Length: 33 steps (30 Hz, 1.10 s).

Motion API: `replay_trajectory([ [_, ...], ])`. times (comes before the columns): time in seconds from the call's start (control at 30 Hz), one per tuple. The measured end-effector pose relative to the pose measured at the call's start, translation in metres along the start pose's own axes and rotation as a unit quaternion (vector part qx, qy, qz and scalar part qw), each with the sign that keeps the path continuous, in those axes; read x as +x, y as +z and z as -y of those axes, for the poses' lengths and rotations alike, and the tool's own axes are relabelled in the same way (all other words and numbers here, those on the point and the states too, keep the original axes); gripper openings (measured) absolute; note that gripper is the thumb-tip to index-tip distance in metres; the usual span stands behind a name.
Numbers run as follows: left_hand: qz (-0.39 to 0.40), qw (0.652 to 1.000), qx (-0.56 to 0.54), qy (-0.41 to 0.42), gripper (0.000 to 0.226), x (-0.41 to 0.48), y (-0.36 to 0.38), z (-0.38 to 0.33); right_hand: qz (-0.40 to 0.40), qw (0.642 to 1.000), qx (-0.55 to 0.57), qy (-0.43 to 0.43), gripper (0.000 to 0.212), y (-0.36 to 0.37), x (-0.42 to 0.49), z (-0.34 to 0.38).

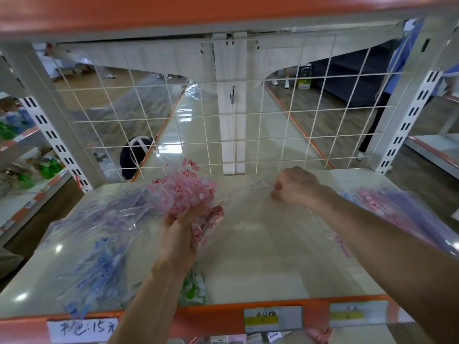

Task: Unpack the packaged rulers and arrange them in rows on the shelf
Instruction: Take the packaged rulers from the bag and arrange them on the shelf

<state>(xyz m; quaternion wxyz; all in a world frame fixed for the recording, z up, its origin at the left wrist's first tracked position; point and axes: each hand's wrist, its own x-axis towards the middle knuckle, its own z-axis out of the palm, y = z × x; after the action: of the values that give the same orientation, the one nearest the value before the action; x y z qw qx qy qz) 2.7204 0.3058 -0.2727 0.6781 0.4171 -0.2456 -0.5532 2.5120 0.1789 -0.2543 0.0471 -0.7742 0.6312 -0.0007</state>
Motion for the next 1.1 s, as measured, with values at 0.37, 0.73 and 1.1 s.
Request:
replay_trajectory([
  [0.37, 0.035, 0.999, -0.006, -0.017, 0.045, -0.002, 0.003, 0.002, -0.034, 0.93, 0.355, -0.087, 0.019, -0.065, -0.025, 0.004],
  [0.73, 0.051, 0.995, -0.047, -0.07, 0.026, -0.004, 0.004, -0.002, 0.076, 0.835, 0.543, -0.043, 0.008, -0.034, -0.061, 0.033],
  [1.1, 0.067, 0.996, -0.028, -0.059, 0.008, -0.003, 0.001, -0.002, -0.006, 0.83, 0.558, 0.008, 0.004, -0.026, -0.067, 0.013],
])
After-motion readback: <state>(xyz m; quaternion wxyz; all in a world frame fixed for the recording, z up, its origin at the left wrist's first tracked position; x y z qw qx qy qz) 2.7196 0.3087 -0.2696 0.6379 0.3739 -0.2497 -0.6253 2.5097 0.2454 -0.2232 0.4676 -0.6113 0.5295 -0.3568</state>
